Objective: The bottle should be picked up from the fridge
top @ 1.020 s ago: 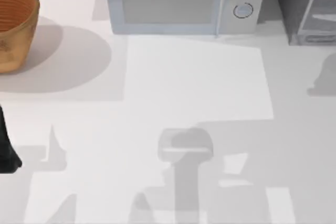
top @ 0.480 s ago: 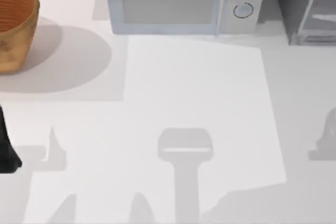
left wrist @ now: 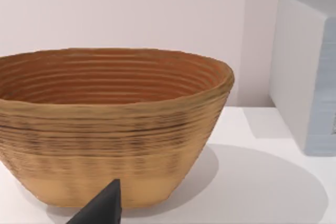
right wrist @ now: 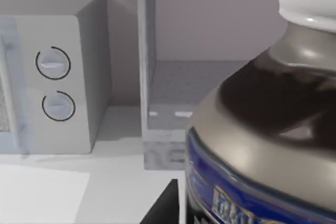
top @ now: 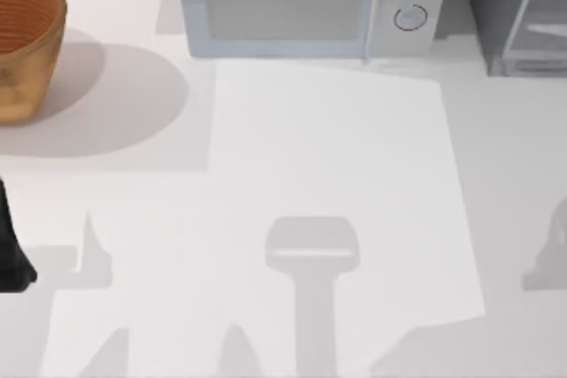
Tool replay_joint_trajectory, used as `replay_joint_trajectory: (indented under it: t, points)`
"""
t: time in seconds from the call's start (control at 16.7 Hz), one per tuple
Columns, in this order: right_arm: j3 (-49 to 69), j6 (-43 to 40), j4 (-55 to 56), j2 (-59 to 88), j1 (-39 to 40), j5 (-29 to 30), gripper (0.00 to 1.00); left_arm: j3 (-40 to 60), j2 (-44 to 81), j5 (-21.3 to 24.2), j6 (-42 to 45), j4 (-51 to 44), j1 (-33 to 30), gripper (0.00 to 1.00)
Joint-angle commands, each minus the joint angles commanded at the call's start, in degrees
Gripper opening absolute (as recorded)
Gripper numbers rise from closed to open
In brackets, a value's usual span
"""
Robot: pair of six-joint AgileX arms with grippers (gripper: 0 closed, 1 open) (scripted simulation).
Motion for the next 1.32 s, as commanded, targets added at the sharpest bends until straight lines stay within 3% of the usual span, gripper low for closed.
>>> replay_joint_trajectory:
  t: [0.3, 0.54, 1.32]
  points:
    - [0.8, 0.07, 1.61, 2.02, 0.44, 0.53, 0.0, 0.0, 0.0, 0.0, 0.0, 0.0, 0.0, 1.0]
    - [4.79, -0.14, 10.11, 12.85, 3.67, 4.04, 0.0, 0.0, 0.0, 0.0, 0.0, 0.0, 0.0, 1.0]
    - [24.62, 0.06, 53.43, 79.58, 20.89, 22.01, 0.0, 0.0, 0.0, 0.0, 0.0, 0.0, 0.0, 1.0]
